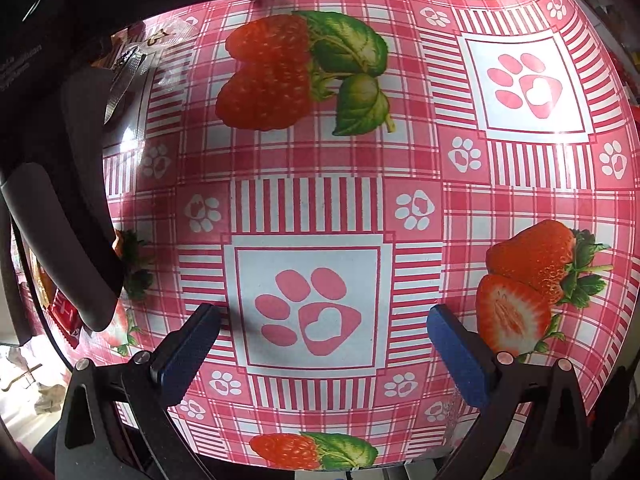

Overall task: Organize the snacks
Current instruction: 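Move the left tool toward the pink bar while the right tool approaches the jerky packet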

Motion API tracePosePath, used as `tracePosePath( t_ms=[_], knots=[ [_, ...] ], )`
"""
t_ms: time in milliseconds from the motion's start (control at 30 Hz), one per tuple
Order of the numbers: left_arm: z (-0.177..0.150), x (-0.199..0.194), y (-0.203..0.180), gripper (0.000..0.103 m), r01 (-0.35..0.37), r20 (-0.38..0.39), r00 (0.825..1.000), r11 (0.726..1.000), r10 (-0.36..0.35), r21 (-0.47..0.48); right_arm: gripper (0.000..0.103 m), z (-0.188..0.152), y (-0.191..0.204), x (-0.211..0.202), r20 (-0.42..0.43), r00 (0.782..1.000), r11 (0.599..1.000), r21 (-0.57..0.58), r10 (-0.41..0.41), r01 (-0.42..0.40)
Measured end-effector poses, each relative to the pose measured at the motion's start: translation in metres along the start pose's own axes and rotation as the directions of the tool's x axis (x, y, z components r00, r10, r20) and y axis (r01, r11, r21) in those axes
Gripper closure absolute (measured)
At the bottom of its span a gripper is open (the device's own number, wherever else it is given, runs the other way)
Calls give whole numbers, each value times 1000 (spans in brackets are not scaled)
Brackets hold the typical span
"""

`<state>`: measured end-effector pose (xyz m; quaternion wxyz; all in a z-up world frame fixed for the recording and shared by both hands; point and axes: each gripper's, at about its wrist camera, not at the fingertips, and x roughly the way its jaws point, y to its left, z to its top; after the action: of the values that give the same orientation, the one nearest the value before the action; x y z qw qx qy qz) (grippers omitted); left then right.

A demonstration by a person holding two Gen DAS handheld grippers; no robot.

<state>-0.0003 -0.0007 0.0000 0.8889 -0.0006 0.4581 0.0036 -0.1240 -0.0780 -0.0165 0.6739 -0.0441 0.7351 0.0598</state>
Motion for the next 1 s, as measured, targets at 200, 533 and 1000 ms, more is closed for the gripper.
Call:
tracePosePath(
  t_ms=[200,533,1000],
  knots=[
    [0,0,0,0,0,0,1000,1000,0,0,0,8,1,1,-13,1000,1000,13,0,0],
    [0,0,0,0,0,0,1000,1000,0,0,0,6,0,0,8,1000,1000,24,0,0],
    [28,-55,46,0,108,-301,950,992,-83,69,0,13,0,0,-18,1000,999,36,3,-2]
  ],
)
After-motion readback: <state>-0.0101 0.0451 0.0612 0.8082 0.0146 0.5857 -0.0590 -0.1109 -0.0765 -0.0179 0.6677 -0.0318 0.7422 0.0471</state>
